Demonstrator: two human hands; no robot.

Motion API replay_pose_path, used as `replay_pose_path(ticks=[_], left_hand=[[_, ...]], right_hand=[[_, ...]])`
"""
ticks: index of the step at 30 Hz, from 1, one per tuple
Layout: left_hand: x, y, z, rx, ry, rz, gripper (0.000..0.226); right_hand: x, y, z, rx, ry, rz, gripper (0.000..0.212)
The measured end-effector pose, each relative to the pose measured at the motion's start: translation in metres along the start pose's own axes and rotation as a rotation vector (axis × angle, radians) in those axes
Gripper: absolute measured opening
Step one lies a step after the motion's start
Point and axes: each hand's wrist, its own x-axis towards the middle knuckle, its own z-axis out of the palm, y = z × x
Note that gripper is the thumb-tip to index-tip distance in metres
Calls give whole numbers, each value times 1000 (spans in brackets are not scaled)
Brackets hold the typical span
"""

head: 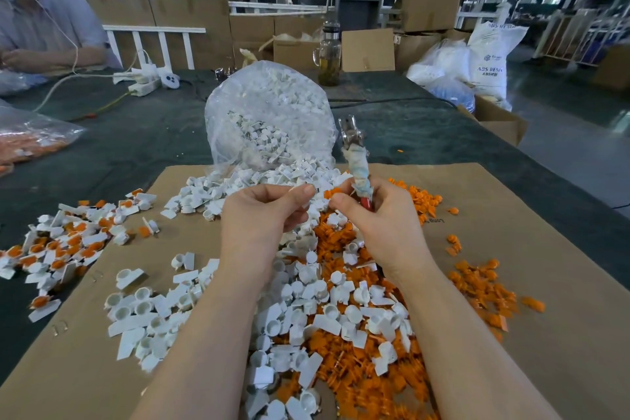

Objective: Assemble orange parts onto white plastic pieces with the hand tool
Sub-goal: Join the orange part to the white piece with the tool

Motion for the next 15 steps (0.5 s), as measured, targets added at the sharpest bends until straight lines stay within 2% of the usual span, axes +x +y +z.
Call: replay_pose_path(ticks=[2, 6, 15], left_hand=[[-1, 0, 2, -8, -17, -5, 18], [-3, 1, 3, -38, -97, -24, 6], [-5, 2, 8, -28, -121, 29, 12]], right_hand=[[-1, -2, 1, -13, 7, -31, 7], [-1, -1, 4, -84, 45, -94, 5], [-3, 0, 9, -281, 151, -125, 14]])
